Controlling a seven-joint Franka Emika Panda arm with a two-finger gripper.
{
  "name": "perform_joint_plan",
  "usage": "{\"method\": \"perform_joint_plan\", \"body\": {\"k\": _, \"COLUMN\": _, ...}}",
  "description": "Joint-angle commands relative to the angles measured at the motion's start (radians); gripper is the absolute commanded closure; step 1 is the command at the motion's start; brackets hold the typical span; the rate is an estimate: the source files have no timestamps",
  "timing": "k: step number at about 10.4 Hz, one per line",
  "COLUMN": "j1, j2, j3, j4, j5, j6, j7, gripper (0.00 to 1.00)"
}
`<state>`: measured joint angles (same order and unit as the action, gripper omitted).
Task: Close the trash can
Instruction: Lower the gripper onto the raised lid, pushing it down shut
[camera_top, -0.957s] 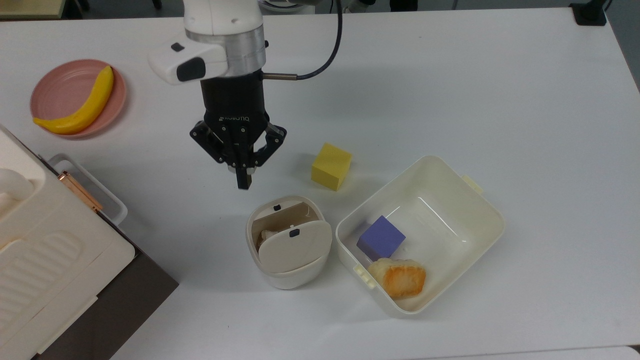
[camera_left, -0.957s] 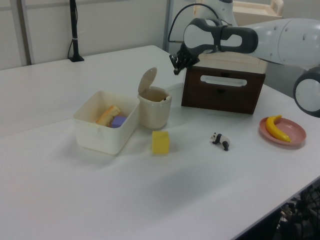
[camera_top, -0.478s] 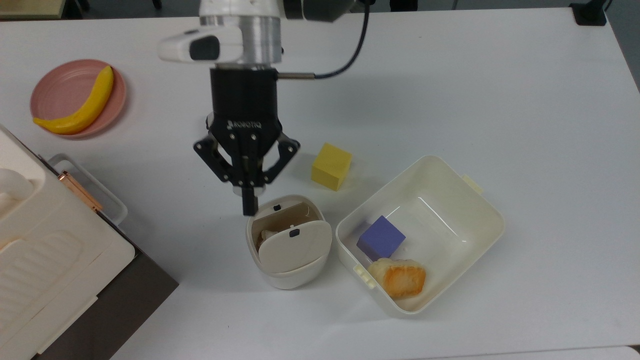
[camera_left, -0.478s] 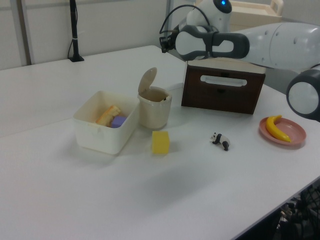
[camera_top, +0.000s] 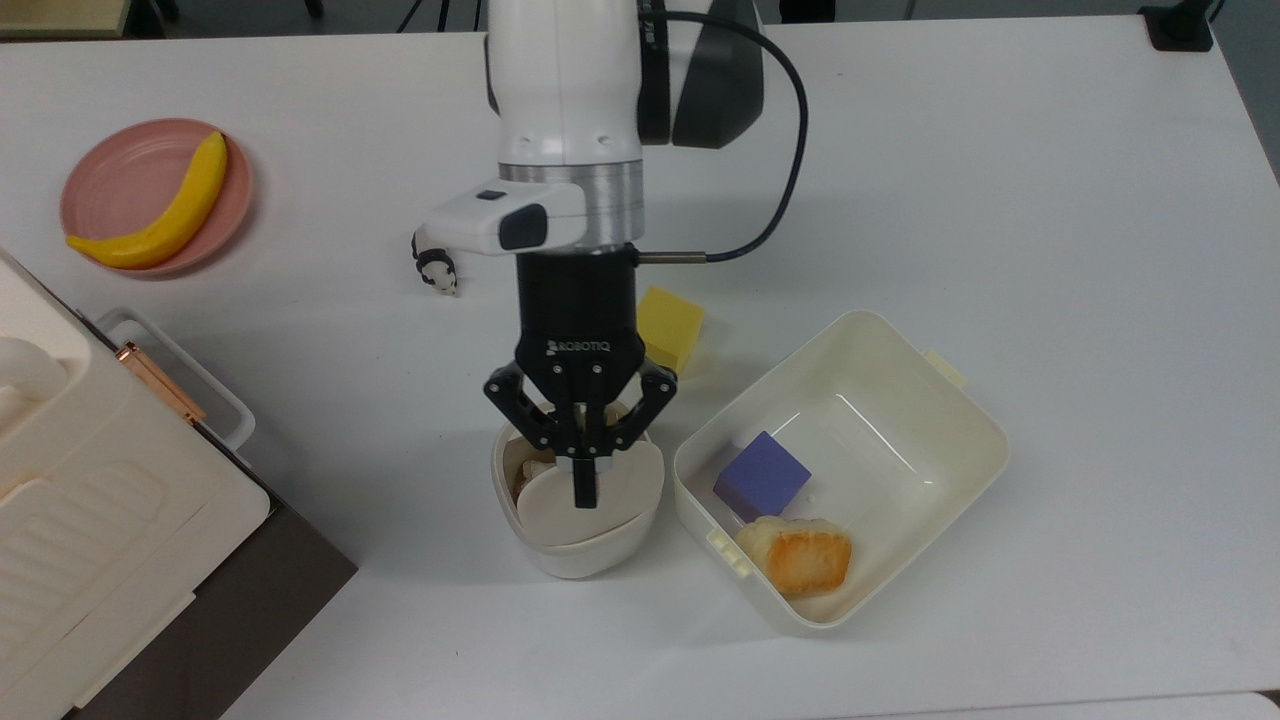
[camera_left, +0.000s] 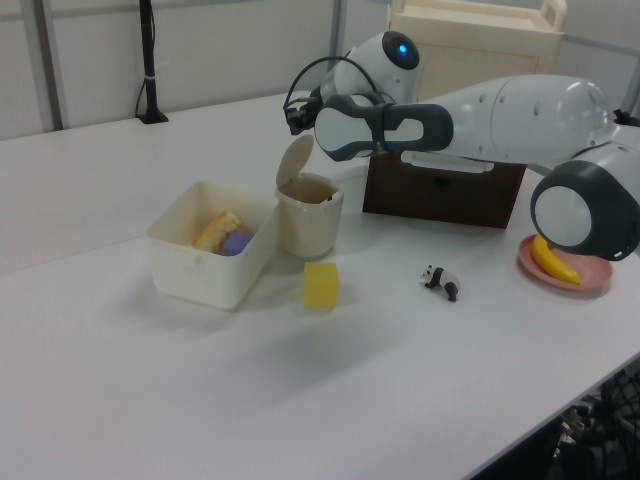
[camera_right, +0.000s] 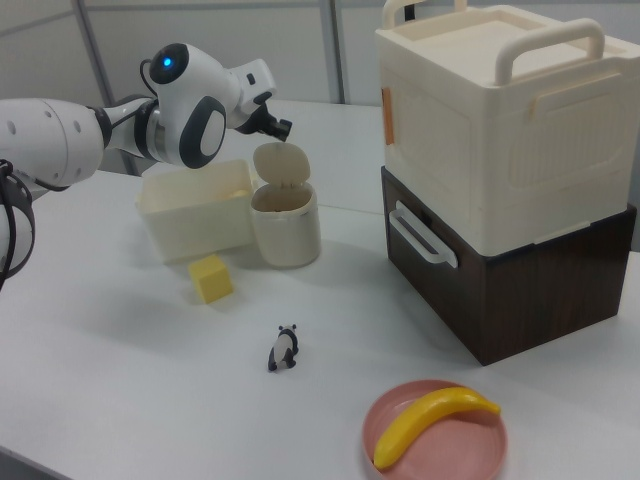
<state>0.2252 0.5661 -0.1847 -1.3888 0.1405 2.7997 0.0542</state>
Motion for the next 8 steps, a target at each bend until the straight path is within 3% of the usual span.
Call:
{"method": "perform_joint_plan", "body": {"k": 1, "j1": 0.016, "j2": -0.015, "j3": -0.01, "j4": -0.018, "j5": 0.013, "j6": -0.049, "j7": -0.02, "gripper": 1.0}}
{"method": "perform_joint_plan", "body": {"k": 6, "j1": 0.003, "j2": -0.049, "j3": -0.018, "j4": -0.021, "j5": 0.008, "j6": -0.391, "j7": -0.048, "gripper": 1.0}}
{"method": "perform_joint_plan", "body": {"k": 8, "j1": -0.01, "j2": -0.038, "j3": -0.019, "j4": -0.044, "j5": 0.007, "j6": -0.401, "j7": -0.062, "gripper": 1.0}}
